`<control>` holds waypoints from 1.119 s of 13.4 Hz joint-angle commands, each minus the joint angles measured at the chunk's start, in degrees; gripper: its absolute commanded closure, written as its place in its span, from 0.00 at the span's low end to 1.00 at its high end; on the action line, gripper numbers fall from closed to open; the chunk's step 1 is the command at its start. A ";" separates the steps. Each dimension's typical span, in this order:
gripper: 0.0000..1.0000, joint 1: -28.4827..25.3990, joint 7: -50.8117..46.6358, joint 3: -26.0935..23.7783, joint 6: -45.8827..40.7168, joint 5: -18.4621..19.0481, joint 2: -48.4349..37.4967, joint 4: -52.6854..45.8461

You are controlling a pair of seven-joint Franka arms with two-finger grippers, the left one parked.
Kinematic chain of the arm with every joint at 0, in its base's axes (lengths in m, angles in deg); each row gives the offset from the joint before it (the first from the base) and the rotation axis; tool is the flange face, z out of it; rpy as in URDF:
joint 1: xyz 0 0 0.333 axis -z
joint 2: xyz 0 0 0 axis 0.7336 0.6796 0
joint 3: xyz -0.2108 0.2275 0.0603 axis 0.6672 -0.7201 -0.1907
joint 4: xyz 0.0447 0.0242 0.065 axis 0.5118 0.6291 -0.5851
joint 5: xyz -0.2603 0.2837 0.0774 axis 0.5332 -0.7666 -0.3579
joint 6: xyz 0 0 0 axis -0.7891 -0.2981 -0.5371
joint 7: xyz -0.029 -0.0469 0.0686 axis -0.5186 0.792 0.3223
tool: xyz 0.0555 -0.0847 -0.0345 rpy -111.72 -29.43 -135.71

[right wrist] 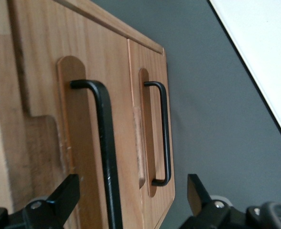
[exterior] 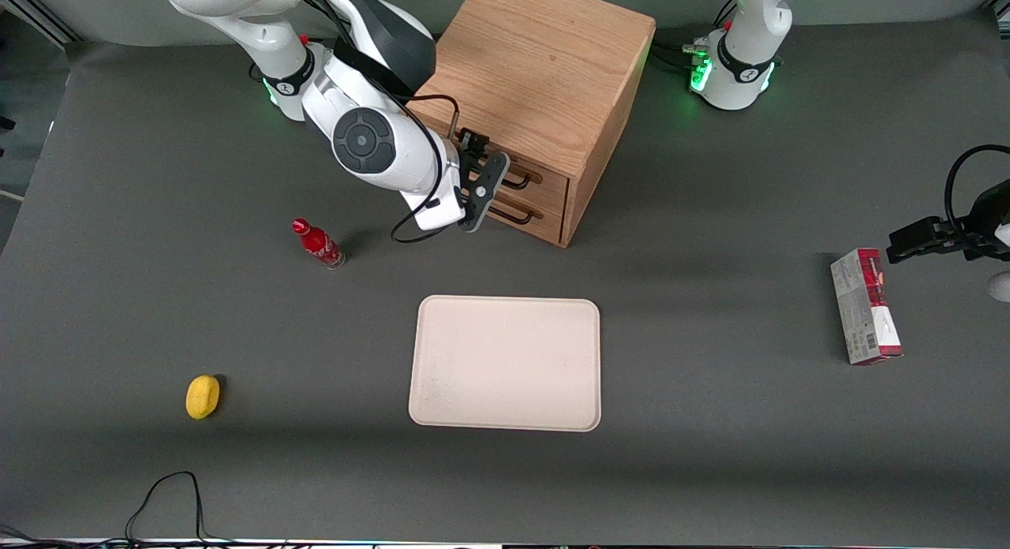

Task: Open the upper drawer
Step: 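Pull the upper drawer outward from the cabinet with the right gripper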

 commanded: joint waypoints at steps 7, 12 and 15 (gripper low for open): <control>0.00 0.50 1.53 0.03 4.02 8.02 1.94 0.68; 0.00 1.11 1.44 0.73 4.63 15.41 4.48 -3.79; 0.00 1.73 1.53 3.00 4.90 17.36 7.30 -7.83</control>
